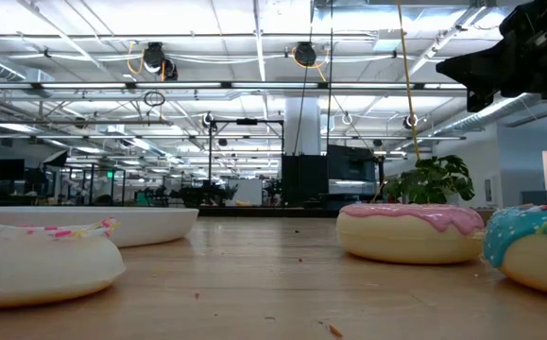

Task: Pick & Place donuts
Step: Put the small brown donut on the white plate

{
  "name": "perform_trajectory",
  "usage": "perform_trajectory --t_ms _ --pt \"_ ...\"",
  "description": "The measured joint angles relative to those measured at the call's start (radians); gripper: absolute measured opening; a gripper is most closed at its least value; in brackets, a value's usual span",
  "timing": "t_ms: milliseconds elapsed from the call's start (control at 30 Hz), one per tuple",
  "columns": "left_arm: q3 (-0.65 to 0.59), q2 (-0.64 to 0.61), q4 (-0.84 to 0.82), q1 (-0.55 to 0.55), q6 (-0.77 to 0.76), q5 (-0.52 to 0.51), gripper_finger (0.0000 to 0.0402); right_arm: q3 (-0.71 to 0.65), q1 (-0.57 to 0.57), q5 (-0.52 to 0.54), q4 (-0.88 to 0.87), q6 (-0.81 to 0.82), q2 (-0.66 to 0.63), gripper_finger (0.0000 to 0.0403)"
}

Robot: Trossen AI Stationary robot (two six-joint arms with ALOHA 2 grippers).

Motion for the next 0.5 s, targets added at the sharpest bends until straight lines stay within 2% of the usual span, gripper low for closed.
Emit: perform_trajectory --t_ms 500 --pt "-0.046 -0.002 0.062 -0.011 -0.008 0.016 0.0274 0.0 0.0 0.0 0.0 0.001 0.002 0.0"
